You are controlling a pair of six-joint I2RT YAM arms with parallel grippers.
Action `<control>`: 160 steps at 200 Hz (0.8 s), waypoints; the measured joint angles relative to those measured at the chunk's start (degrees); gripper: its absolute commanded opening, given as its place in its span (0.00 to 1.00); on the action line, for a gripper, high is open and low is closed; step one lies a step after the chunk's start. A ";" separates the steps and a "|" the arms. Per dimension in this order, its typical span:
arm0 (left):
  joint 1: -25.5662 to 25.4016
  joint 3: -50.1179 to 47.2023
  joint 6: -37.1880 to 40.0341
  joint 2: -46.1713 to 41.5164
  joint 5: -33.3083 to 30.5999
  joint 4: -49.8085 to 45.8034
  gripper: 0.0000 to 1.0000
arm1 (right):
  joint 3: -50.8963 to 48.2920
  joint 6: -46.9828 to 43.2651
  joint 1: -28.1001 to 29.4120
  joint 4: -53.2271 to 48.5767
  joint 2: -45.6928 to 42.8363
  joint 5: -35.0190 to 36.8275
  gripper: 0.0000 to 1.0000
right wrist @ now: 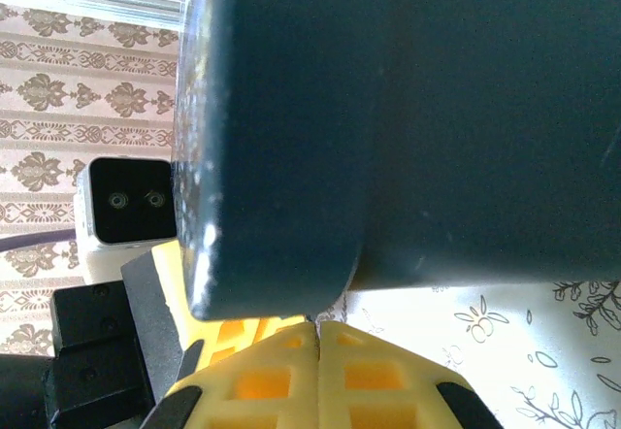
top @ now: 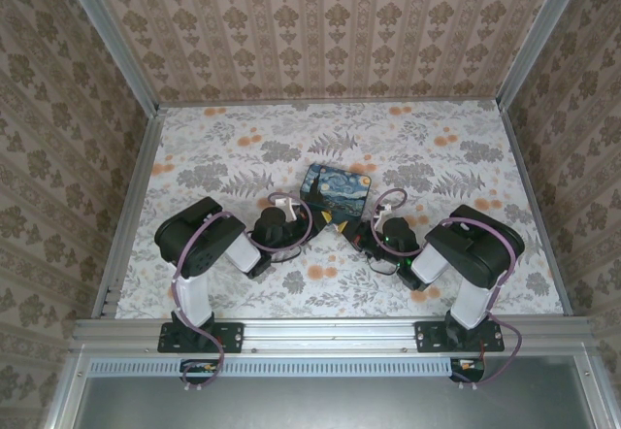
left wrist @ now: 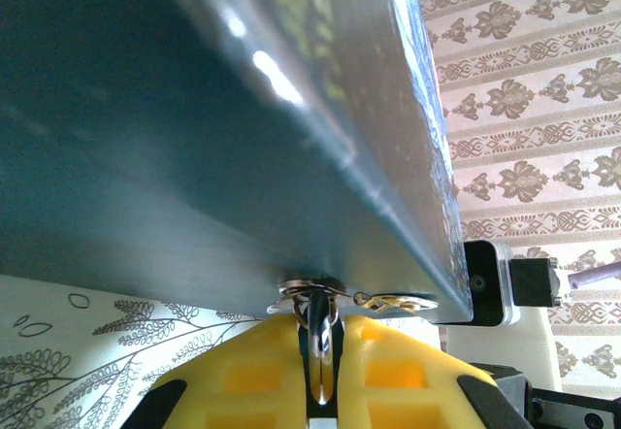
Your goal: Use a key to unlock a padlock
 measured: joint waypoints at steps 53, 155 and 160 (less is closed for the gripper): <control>0.00 0.00 -0.39 0.00 -0.13 -0.02 0.00 | 0.63 0.00 -0.09 -0.04 0.76 -0.04 0.00; -0.37 0.00 -3.65 -0.26 -1.16 -0.44 0.00 | 1.05 -0.42 -1.07 0.09 1.46 -0.15 0.00; -0.39 0.00 -3.87 -0.44 -1.18 -0.46 0.00 | 1.07 -0.48 -1.27 0.11 1.40 -0.20 0.00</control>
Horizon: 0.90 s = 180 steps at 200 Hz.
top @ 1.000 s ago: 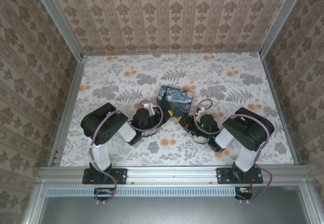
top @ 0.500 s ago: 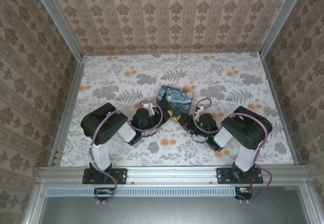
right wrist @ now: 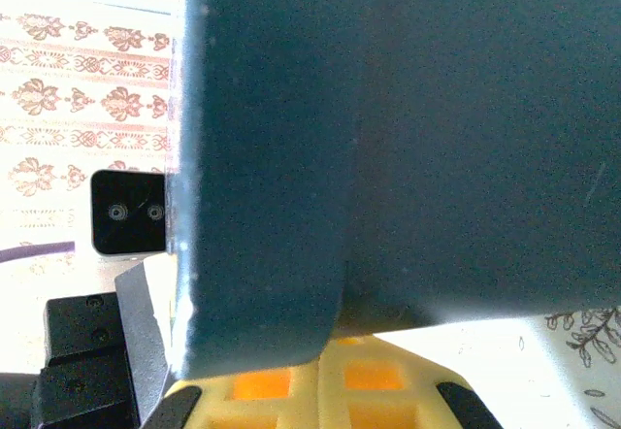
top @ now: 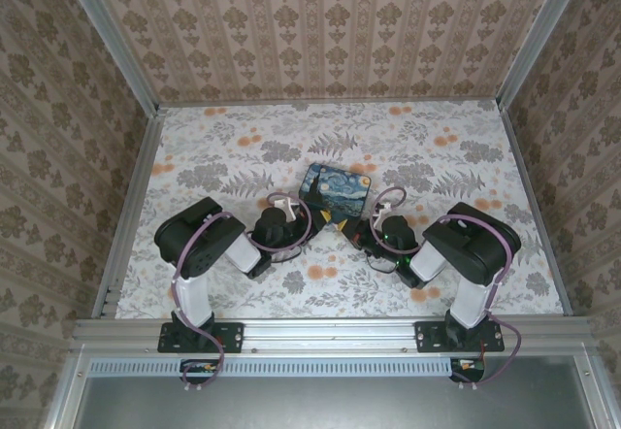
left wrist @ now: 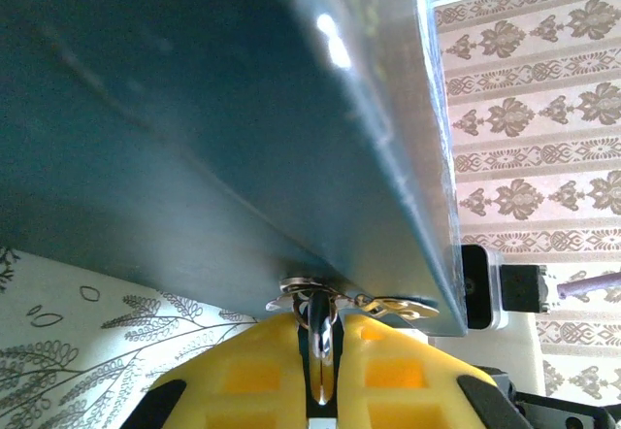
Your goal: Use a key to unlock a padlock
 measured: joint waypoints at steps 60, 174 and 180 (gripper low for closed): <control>0.07 0.04 -2.19 -2.54 -1.62 -0.35 0.00 | 1.70 2.25 -1.55 0.44 -0.50 -2.23 0.00; -0.09 1.64 -5.35 -2.54 -2.32 0.04 0.00 | 3.17 -2.14 -1.11 -10.47 -7.98 -1.51 0.00; -0.13 1.73 -5.40 -2.54 -2.32 0.04 0.00 | 3.17 -2.80 -1.05 -10.73 -8.20 -1.16 0.00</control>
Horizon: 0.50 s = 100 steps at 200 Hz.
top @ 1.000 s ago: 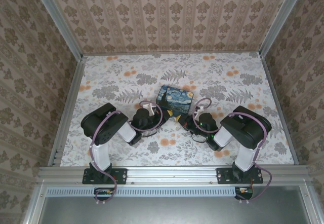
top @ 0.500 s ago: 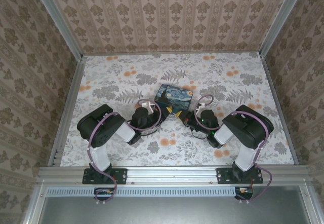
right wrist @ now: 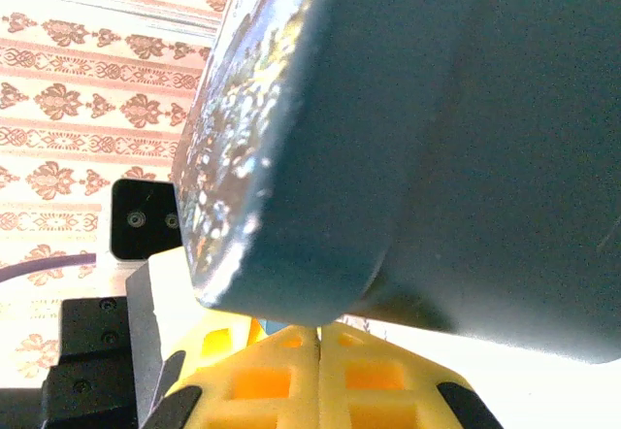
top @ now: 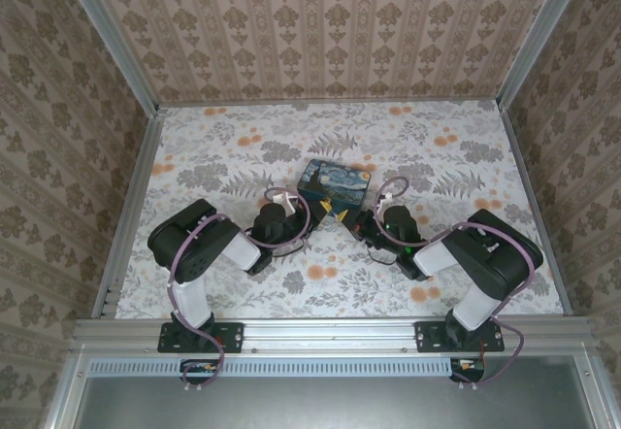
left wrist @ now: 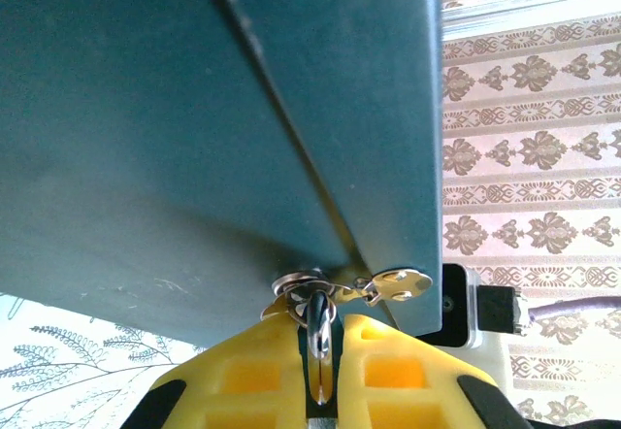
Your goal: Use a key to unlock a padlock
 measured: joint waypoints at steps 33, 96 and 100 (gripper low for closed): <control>-0.04 0.31 -0.15 0.02 -0.26 0.00 0.00 | 0.00 0.68 0.04 1.03 0.26 0.83 0.00; -0.02 0.44 -0.17 0.17 -3.08 0.07 0.00 | 1.11 10.01 -0.04 6.58 4.72 0.74 0.00; -0.04 0.44 -0.17 0.17 -3.17 0.04 0.00 | 1.16 10.03 -0.07 6.25 4.66 0.74 0.00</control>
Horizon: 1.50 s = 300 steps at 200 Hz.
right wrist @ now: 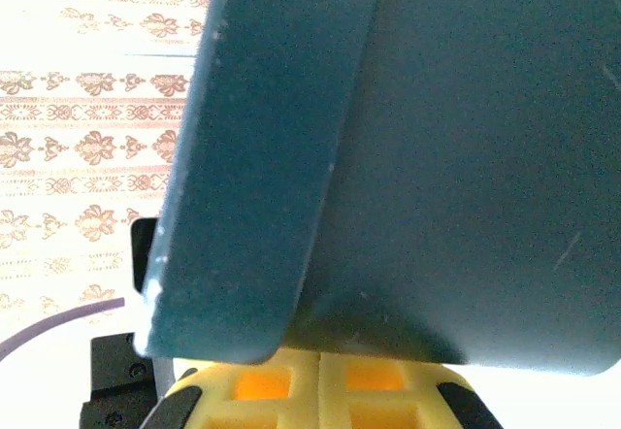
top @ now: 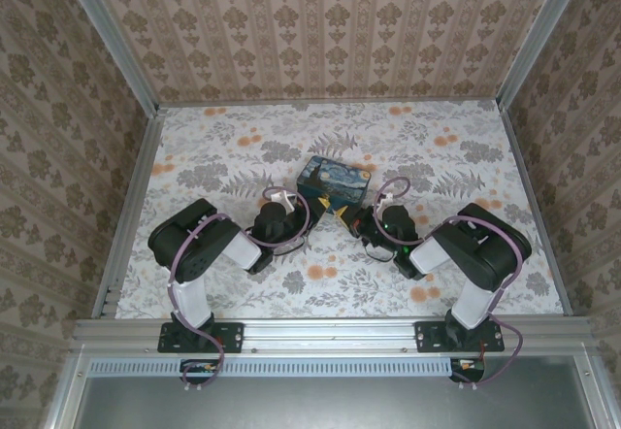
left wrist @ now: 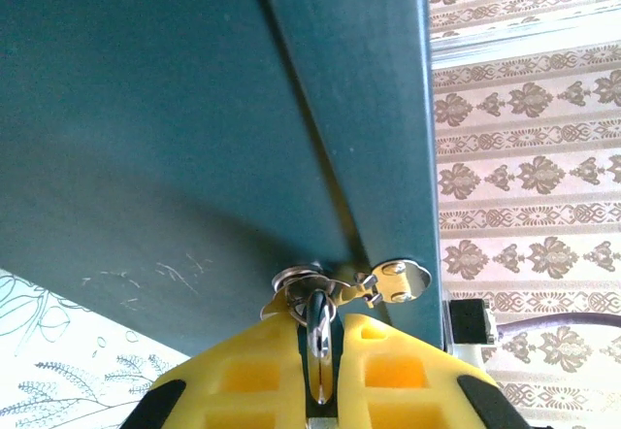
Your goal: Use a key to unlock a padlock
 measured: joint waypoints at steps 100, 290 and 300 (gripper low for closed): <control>0.00 0.00 -0.42 0.31 1.73 0.22 0.00 | 1.88 -17.25 -1.25 -13.38 -6.34 -2.54 0.00; 2.12 -0.04 -2.40 1.14 8.57 0.46 0.00 | -0.28 -1.09 0.17 -7.61 -4.83 -0.68 0.00; 2.12 -0.02 -2.51 1.18 8.57 0.59 0.00 | -0.28 -0.44 0.17 -7.69 -4.92 -0.68 0.00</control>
